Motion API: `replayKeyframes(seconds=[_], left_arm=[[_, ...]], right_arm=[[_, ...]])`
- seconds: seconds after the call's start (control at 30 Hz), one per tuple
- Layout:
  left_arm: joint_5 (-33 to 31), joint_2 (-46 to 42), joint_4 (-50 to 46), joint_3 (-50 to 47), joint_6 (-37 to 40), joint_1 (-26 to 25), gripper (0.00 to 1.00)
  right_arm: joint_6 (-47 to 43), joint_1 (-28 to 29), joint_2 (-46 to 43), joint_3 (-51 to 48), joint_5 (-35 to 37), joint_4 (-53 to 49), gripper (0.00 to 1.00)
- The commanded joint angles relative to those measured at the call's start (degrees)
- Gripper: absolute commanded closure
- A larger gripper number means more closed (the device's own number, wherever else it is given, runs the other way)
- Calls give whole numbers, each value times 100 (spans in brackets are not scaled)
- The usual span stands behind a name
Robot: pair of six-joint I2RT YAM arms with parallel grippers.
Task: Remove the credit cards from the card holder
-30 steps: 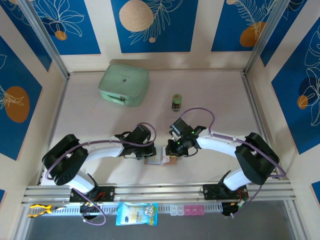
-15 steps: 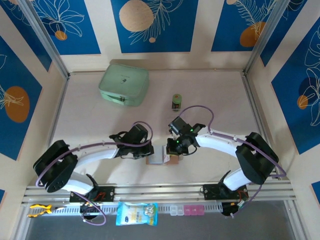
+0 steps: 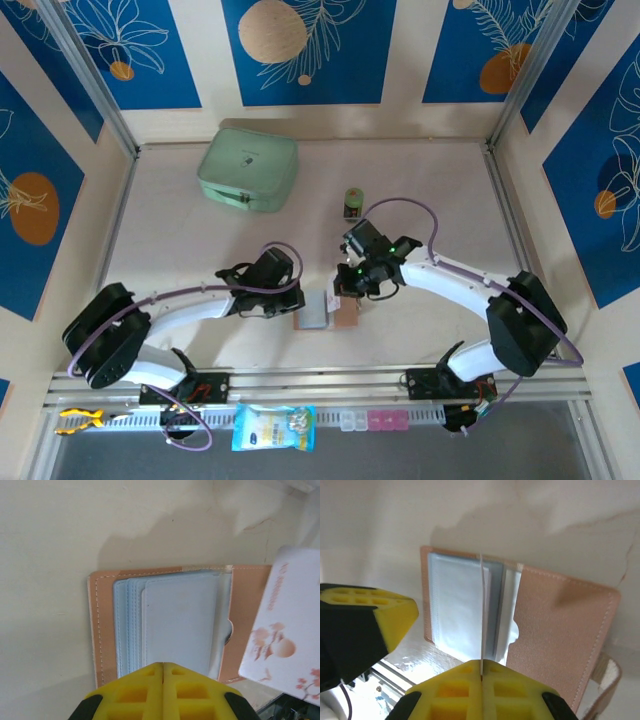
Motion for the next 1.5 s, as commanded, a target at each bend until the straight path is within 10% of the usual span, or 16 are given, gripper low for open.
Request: replayKeyframes(seconds=[0.0, 0.6, 1.47], left_arm=[[-133, -165, -173, -127, 64, 70, 99], [-145, -408, -313, -224, 219, 249, 99], [114, -406, -453, -154, 425, 699, 98]], right_arm=[[-555, -245, -193, 237, -460, -325, 100], [-7457, -729, 1149, 2401, 150, -2557, 100], [-9302, -1888, 2963, 4073, 37, -3045, 100]])
